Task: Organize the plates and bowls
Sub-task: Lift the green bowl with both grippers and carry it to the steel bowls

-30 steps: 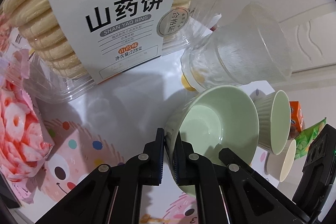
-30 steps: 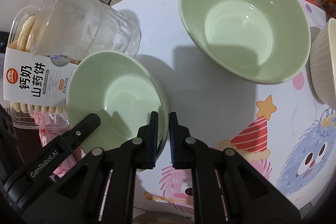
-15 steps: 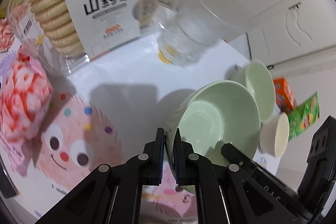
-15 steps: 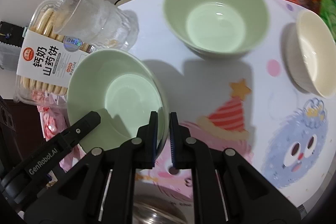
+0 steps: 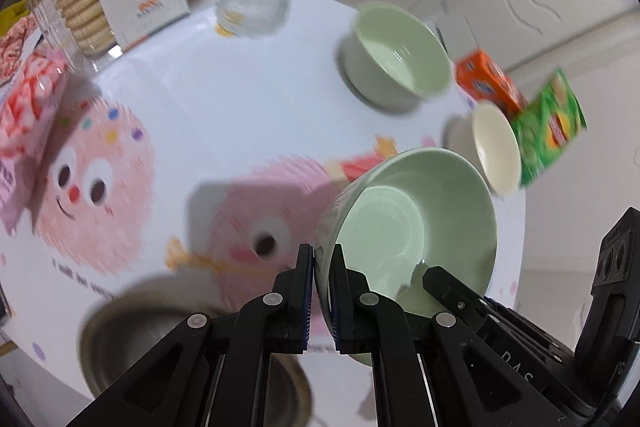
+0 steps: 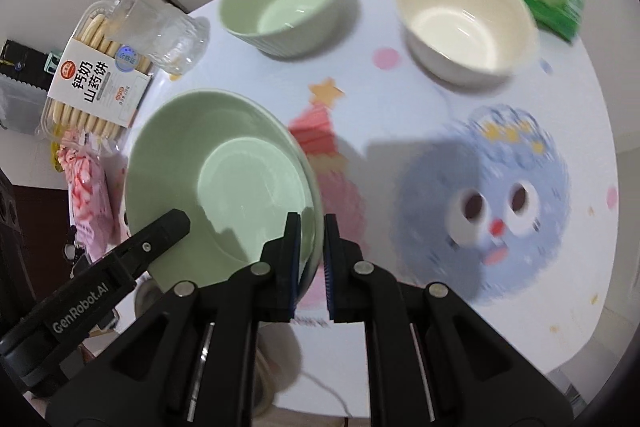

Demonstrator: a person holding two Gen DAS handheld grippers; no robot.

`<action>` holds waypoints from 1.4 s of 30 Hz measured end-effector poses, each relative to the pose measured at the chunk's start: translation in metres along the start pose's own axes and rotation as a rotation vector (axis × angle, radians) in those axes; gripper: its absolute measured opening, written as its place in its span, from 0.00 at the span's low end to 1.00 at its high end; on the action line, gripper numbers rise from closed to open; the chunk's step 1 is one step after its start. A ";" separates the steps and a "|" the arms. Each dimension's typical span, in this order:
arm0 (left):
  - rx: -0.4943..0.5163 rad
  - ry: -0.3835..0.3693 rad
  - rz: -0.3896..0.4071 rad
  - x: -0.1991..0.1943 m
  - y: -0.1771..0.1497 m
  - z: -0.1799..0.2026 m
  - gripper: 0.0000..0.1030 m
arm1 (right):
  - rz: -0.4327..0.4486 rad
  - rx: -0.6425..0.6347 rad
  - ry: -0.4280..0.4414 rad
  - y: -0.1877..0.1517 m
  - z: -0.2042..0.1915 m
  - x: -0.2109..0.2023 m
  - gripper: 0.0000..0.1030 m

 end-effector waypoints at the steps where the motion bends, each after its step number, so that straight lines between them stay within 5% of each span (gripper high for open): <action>1: 0.011 -0.003 -0.007 0.003 -0.008 0.010 0.07 | -0.002 0.007 0.000 -0.001 0.007 -0.003 0.12; 14: 0.071 -0.028 -0.107 0.040 -0.083 0.064 0.06 | -0.035 0.045 -0.069 -0.043 0.110 -0.017 0.12; 33: 0.051 0.011 -0.116 0.057 -0.094 0.051 0.07 | -0.094 0.014 -0.076 -0.063 0.118 0.010 0.14; 35: 0.033 0.015 -0.123 0.059 -0.093 0.049 0.12 | -0.102 0.016 -0.075 -0.063 0.118 0.010 0.15; 40: 0.005 -0.045 -0.089 0.051 -0.084 0.048 0.64 | -0.088 0.018 -0.075 -0.061 0.120 0.000 0.37; 42: 0.022 -0.049 -0.059 0.043 -0.075 0.052 0.78 | -0.065 0.010 -0.075 -0.058 0.121 -0.008 0.37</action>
Point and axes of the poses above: each gripper's, at about its wrist camera, not at the fingertips, and x roughly the way its jaws point, z to its right, y to its top, the point moved 5 cm from there along x, roughly the way its jaws point, and after that the axes turned 12 degrees about x, right-handed, at the moved point
